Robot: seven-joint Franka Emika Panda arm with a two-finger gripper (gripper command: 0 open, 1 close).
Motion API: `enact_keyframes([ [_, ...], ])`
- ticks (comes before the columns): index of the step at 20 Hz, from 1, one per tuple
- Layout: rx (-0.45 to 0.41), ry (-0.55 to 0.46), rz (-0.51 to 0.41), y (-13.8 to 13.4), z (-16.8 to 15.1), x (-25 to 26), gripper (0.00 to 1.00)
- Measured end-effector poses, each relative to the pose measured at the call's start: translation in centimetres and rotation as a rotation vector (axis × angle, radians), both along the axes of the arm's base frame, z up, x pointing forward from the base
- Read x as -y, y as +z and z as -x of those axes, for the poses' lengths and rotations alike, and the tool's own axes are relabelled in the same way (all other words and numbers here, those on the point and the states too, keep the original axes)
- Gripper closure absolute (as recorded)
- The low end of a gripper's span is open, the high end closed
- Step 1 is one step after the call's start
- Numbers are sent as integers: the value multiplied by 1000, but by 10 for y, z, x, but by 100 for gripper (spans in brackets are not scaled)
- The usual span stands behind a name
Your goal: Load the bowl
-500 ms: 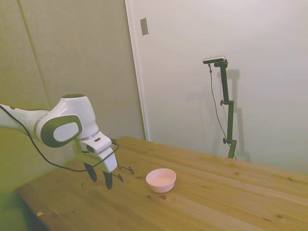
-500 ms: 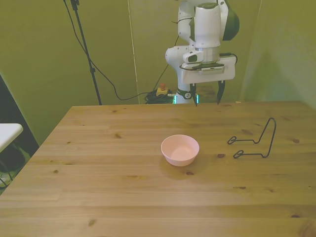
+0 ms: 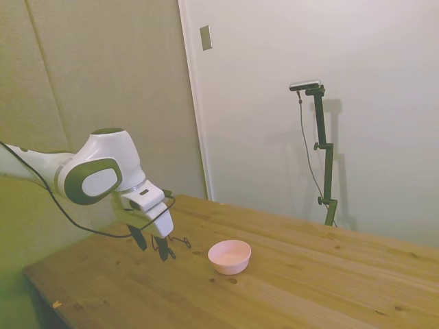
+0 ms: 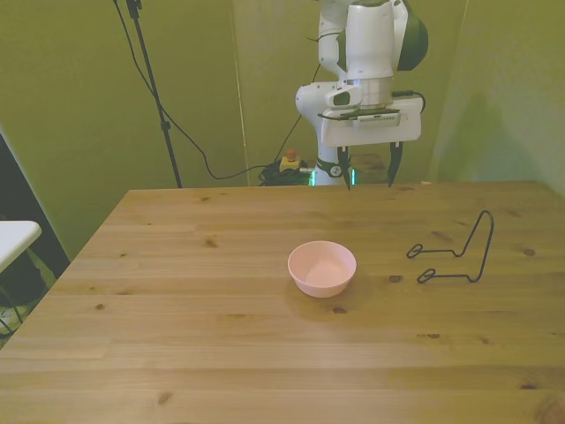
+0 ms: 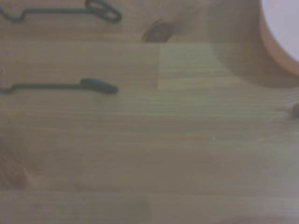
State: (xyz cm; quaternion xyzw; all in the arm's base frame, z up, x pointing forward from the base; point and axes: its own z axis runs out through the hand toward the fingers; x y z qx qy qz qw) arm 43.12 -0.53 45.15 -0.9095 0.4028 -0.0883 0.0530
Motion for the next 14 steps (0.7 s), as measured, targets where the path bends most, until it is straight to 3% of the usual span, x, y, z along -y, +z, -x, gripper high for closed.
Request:
enact_keyframes([
  [5,34,-55,25,5,-44,17,0],
  [14,29,-134,44,-12,-135,45,0],
])
